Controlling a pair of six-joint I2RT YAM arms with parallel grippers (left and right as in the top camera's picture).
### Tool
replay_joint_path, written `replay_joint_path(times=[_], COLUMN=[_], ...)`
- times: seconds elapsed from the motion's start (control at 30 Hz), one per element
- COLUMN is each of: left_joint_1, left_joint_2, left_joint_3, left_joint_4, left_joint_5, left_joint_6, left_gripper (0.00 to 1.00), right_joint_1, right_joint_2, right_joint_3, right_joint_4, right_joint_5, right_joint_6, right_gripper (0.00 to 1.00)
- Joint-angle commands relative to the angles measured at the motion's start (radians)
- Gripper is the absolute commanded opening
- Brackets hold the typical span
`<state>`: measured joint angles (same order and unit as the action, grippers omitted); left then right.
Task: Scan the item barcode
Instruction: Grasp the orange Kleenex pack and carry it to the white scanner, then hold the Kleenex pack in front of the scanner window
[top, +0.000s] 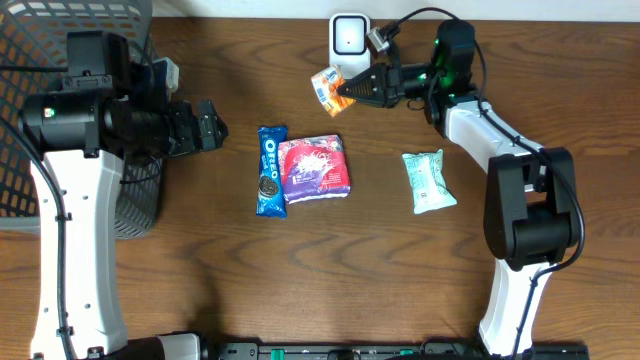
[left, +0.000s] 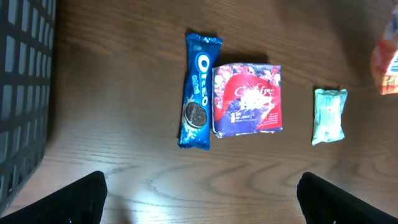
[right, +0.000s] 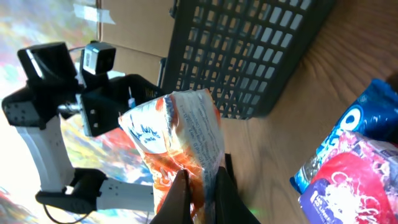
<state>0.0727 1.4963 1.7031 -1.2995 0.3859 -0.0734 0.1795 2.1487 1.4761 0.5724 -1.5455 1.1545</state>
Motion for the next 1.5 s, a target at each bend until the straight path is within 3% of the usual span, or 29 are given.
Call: replay_joint_path(times=[0.0, 0.17, 0.37, 1.47], left_joint_1=[-0.002, -0.002, -0.002, -0.002], left_joint_2=[0.004, 0.004, 0.004, 0.004], left_joint_3=[0.003, 0.003, 0.003, 0.003], left_joint_4=[-0.002, -0.002, -0.002, -0.002], left_joint_5=[-0.005, -0.005, -0.006, -0.006], left_joint_6=[0.013, 0.013, 0.013, 0.013], left_gripper=[0.98, 0.98, 0.98, 0.98], right_joint_1=[-0.014, -0.055, -0.092, -0.110], right_joint_2=[0.011, 0.011, 0.011, 0.011], right_joint_3=[0.001, 0.001, 0.001, 0.001], right_joint_4=[0.064, 0.205, 0.221, 0.232], right_joint_5=[-0.016, -0.013, 0.035, 0.071], right_joint_6=[0.137, 0.300, 0.433, 0.430], right_gripper=[0.01, 0.01, 0.01, 0.01])
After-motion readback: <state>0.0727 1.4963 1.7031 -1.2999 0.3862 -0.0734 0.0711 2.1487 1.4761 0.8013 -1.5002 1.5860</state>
